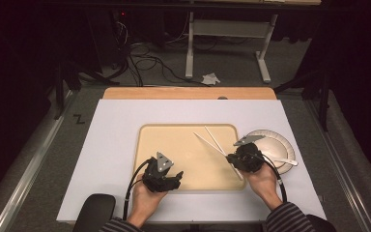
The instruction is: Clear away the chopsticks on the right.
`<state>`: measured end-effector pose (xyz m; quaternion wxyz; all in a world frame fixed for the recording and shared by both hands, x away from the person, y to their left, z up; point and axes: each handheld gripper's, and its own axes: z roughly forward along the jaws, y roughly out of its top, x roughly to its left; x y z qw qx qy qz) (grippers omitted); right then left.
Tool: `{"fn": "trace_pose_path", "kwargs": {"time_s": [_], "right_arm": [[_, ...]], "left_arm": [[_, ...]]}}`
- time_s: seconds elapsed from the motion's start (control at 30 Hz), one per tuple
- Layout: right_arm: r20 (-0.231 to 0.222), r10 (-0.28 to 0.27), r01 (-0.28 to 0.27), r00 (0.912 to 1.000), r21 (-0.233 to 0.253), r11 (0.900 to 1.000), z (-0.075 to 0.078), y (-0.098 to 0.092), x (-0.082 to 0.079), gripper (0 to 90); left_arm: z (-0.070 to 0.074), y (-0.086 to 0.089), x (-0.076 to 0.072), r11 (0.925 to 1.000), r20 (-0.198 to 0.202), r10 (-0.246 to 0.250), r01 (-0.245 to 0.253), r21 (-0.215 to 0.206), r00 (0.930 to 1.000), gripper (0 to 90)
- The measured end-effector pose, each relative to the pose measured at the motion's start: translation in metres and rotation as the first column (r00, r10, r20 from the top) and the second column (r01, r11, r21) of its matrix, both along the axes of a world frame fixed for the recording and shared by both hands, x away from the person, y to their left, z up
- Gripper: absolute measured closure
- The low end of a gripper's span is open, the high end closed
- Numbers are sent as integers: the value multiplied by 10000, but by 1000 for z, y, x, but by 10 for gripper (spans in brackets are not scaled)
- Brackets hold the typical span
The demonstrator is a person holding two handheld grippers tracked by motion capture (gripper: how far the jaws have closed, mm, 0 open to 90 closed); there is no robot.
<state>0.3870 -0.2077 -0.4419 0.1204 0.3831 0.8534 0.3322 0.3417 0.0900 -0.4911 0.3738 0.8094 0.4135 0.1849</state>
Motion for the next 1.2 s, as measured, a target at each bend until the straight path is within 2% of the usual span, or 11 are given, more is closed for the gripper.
{"fn": "trace_pose_path", "kwargs": {"time_s": [0.17,0.37,0.47,0.53,0.67,0.8,0.87,0.97,1.2], "right_arm": [[-82,-83,81,9999,-219,9997,-6,5,6,850],[-93,-198,190,9998,-750,9970,-14,11,14,847],[-275,-324,298,9991,-879,9957,-20,14,17,846],[-411,-284,249,9988,-833,9962,-23,16,19,845],[-613,-100,32,9981,-1099,9939,-29,22,20,845],[-845,-59,-40,9964,-1167,9932,-34,25,22,845],[-912,21,-135,9958,-1243,9922,-37,27,23,844],[-918,217,-363,9955,-1600,9864,-40,30,22,843],[-1115,297,-484,9933,-1692,9844,-43,30,22,813]], "left_arm": [[0,5,-3,9998,-25,215,-215,-47,9998,320],[-1,8,-5,9993,-18,364,-364,-2,9993,318],[-1,10,-7,9989,-24,460,-460,-31,9989,317],[-1,11,-7,9987,-25,516,-516,-16,9987,316],[-1,13,-10,9980,-33,632,-632,0,9980,316],[-1,15,-11,9973,2,731,-731,4,9973,317],[0,17,-12,9966,32,824,-824,-5,9966,317],[1,19,-12,9954,32,958,-958,-53,9954,318],[1,21,-13,9949,40,1007,-1007,-14,9949,318]]}}
